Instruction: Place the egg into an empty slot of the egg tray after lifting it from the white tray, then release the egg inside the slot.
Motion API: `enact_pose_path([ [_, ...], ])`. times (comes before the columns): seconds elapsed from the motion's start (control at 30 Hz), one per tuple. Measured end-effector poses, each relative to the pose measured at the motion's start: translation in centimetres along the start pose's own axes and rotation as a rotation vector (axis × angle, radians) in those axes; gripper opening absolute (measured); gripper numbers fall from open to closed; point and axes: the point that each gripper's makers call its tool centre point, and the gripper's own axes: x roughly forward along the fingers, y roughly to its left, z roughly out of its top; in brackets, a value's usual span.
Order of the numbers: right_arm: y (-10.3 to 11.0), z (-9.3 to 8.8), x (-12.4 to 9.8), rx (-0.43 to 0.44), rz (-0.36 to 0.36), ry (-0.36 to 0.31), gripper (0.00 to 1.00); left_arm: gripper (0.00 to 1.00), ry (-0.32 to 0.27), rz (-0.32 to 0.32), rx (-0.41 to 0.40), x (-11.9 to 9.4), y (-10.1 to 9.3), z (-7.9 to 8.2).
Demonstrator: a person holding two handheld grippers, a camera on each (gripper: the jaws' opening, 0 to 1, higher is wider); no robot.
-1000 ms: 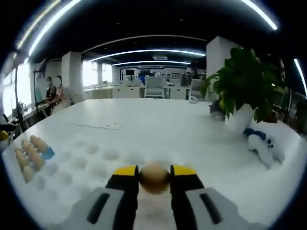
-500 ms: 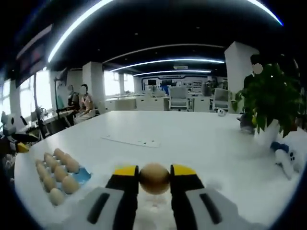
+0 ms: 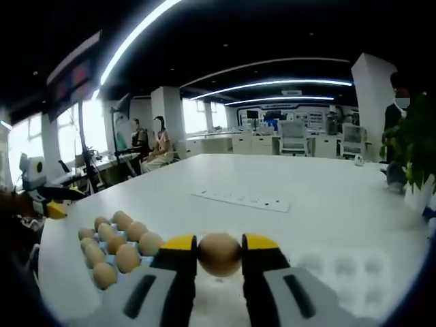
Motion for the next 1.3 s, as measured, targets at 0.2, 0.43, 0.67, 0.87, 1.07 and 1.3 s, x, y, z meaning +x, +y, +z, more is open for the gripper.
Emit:
enact_pose_path([
  [0.2,2.3,-0.3,1.6,-0.017,0.077,0.020,0.25,0.63,0.003,0.002,0.001,0.0,0.0,-0.1],
  [0.43,4.4,-1.4,3.1,-0.007,0.144,0.057,0.25,0.63,0.005,0.002,-0.001,0.0,0.0,-0.1],
  [0.67,5.4,-2.6,4.5,0.017,0.180,0.094,0.25,0.63,0.006,0.004,-0.002,0.0,0.1,-0.2],
  [0.87,6.2,-3.7,5.1,0.020,0.205,0.126,0.25,0.63,0.011,0.005,-0.006,-0.1,0.2,-0.3],
  [1.07,6.2,-4.3,5.1,0.036,0.212,0.146,0.25,0.63,0.012,0.008,-0.004,-0.2,0.3,-0.3],
  [1.3,6.1,-4.8,5.1,0.059,0.223,0.163,0.26,0.63,0.012,0.004,-0.002,0.0,0.2,-0.2],
])
